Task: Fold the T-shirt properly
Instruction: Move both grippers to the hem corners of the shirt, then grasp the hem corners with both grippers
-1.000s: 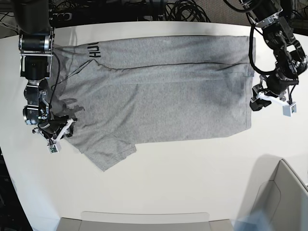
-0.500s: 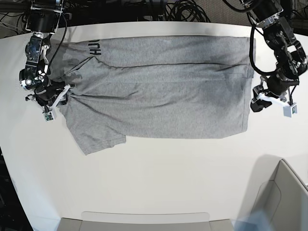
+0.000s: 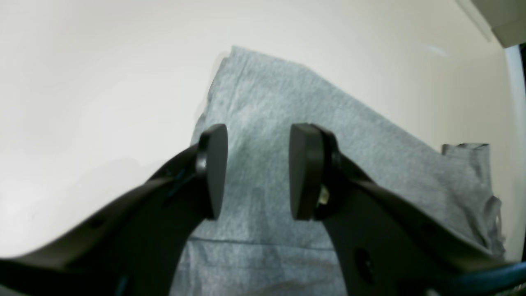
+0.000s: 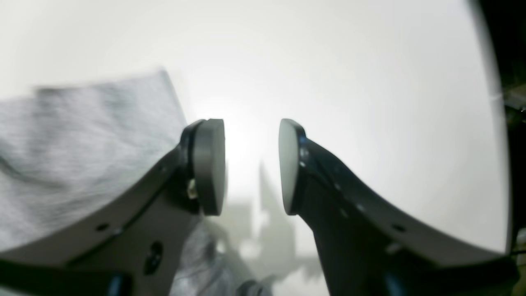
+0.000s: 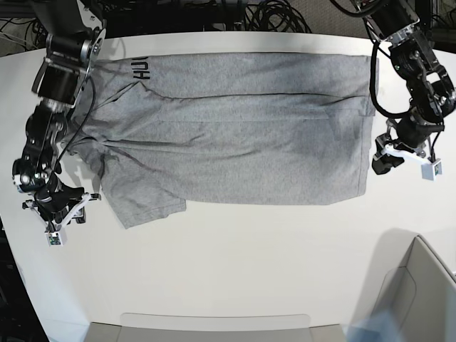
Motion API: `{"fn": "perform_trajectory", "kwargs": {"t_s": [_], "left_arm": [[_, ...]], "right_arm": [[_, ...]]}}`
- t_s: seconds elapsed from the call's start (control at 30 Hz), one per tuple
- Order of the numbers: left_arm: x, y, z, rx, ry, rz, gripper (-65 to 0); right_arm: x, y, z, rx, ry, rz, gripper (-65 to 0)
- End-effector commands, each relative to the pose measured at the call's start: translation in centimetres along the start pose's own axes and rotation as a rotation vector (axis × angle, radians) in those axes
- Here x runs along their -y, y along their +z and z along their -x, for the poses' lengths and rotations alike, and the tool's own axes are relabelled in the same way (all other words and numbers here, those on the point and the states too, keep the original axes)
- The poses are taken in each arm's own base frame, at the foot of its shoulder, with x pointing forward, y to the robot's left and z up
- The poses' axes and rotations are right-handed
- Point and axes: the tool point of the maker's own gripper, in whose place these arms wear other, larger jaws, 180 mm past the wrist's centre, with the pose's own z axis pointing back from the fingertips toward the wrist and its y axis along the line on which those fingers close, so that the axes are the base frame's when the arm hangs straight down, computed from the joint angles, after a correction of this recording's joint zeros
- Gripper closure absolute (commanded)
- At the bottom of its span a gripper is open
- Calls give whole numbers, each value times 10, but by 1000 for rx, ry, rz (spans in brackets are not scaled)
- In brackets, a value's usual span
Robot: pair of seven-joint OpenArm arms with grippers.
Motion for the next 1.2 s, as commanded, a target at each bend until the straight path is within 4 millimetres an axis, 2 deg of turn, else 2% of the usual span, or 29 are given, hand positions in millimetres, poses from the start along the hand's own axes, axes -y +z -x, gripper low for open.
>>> {"fn": "perform_trajectory", "kwargs": {"t_s": [0.0, 0.13, 0.27, 0.37, 0.5, 0.57, 0.73, 0.93, 1.03, 1.1, 1.17], "left_arm": [[5, 3, -14, 39, -16, 12, -243], [7, 3, -18, 47, -15, 17, -243], [7, 3, -18, 50, -15, 17, -243], [7, 3, -18, 50, -15, 17, -243], [7, 3, -18, 48, -13, 17, -243], [7, 3, -18, 48, -13, 17, -243], [7, 3, -18, 48, -13, 17, -243], [9, 1, -17, 45, -19, 22, -245], [19, -11, -14, 42, -38, 48, -250], [30, -31, -16, 43, -35, 77, -279], [27, -48, -17, 17, -64, 55, -305]], "right_arm": [[18, 1, -29, 66, -23, 16, -221], [28, -32, -16, 65, -119, -26, -221], [2, -51, 4, 5, -56, -74, -221], [-16, -57, 11, -4, -76, -112, -221], [-29, -59, 25, -15, -120, -152, -220], [-44, -63, 31, -34, -104, -176, -220], [-60, -69, 51, -90, -73, -201, -220], [-74, -72, 41, -76, -74, -224, -220], [-76, -73, 46, -95, -84, -228, -220], [-76, -73, 47, -98, -85, -228, -220], [-76, -73, 48, -102, -85, -229, -220]]}}
